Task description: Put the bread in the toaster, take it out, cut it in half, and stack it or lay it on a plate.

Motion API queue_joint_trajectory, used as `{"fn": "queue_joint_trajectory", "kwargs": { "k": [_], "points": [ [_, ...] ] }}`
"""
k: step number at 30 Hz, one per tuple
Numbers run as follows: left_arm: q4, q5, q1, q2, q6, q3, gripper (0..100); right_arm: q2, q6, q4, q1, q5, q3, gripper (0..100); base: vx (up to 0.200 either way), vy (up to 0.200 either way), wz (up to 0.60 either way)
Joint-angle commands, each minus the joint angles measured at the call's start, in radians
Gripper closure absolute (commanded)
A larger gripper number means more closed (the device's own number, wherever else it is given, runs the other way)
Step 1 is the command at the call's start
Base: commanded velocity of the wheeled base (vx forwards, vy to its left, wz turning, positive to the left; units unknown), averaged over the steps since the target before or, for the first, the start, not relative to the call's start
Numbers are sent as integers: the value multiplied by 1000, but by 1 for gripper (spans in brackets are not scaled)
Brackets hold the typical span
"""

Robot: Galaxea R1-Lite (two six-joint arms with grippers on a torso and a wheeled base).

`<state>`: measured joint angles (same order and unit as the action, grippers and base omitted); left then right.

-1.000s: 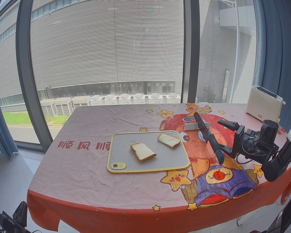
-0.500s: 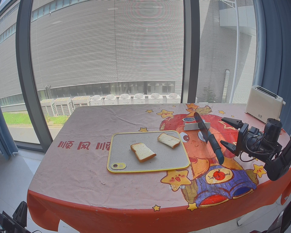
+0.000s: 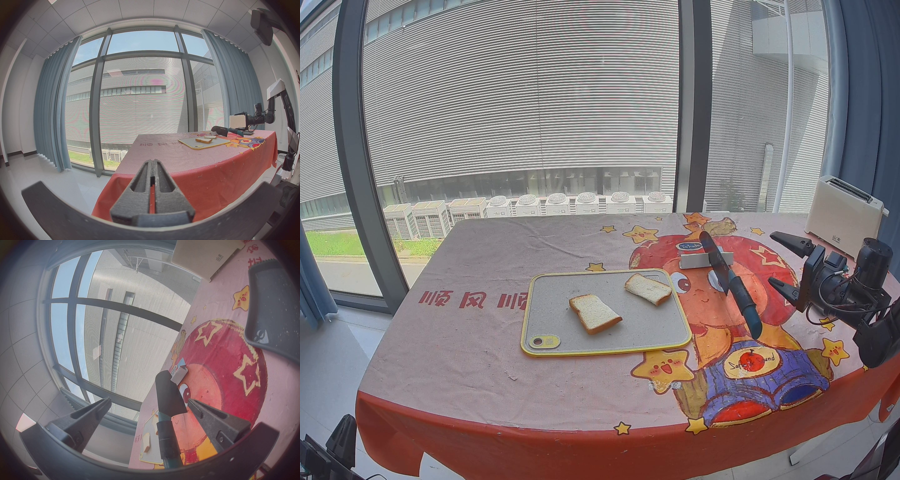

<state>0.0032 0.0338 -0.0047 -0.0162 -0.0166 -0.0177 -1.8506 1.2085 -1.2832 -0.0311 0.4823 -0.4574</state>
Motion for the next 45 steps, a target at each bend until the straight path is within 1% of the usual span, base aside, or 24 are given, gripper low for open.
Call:
{"fn": "queue_joint_trajectory", "kwargs": {
  "k": [1, 6, 14, 15, 16, 19, 22, 30, 32, 33, 35, 37, 40, 42, 45],
  "points": [
    [0, 0, 0, 16, 0, 16, 100, 7, -7, -1, 11, 1, -1, 0, 0, 0, 0],
    [0, 0, 0, 16, 0, 16, 100, 14, -15, -1, 17, 1, -1, 0, 0, 0, 0],
    [0, 0, 0, 16, 0, 16, 100, 56, -110, -16, 5, -1, 19, 0, 0, 0, 0],
    [0, 0, 0, 16, 0, 16, 100, 68, -116, -16, 2, -1, 22, 0, 0, 0, 0],
    [0, 0, 0, 16, 0, 16, 100, 68, -116, -16, 2, -1, 22, 0, 0, 0, 0],
    [0, 0, 0, 16, 0, 16, 100, 133, -119, -8, -29, -2, 28, 0, 0, 0, 0],
    [0, 0, 0, 16, 0, 16, 100, 172, -121, -2, -35, -2, 29, 0, 0, 0, 0],
    [0, 0, 0, 16, 0, 16, 100, 304, -124, -1, -84, -1, 46, 0, 0, 0, 0],
    [0, 0, 0, 16, 0, 16, 100, 370, -126, 1, -112, -1, 49, 0, 0, 0, 0],
    [0, 0, 0, 16, 0, 16, 100, 370, -126, 1, -112, -1, 49, 0, 0, 0, 0],
    [0, 0, 0, 16, 0, 16, 100, 433, -129, 12, -145, -1, 49, 0, 0, 0, 0],
    [0, 0, 0, 16, 0, 16, 100, 469, -141, 31, -164, -1, 46, 0, 0, 0, 0],
    [0, 0, 0, 16, 0, 16, 100, 534, -211, 110, -213, 1, 40, 0, 0, 0, 0],
    [0, 0, 0, 16, 0, 16, 100, 547, -241, 128, -225, 1, 40, 0, 0, 0, 0],
    [0, 0, 0, 16, 0, 16, 100, 564, -303, 140, -254, 1, 48, 0, 0, 0, 0]
  ]
}}
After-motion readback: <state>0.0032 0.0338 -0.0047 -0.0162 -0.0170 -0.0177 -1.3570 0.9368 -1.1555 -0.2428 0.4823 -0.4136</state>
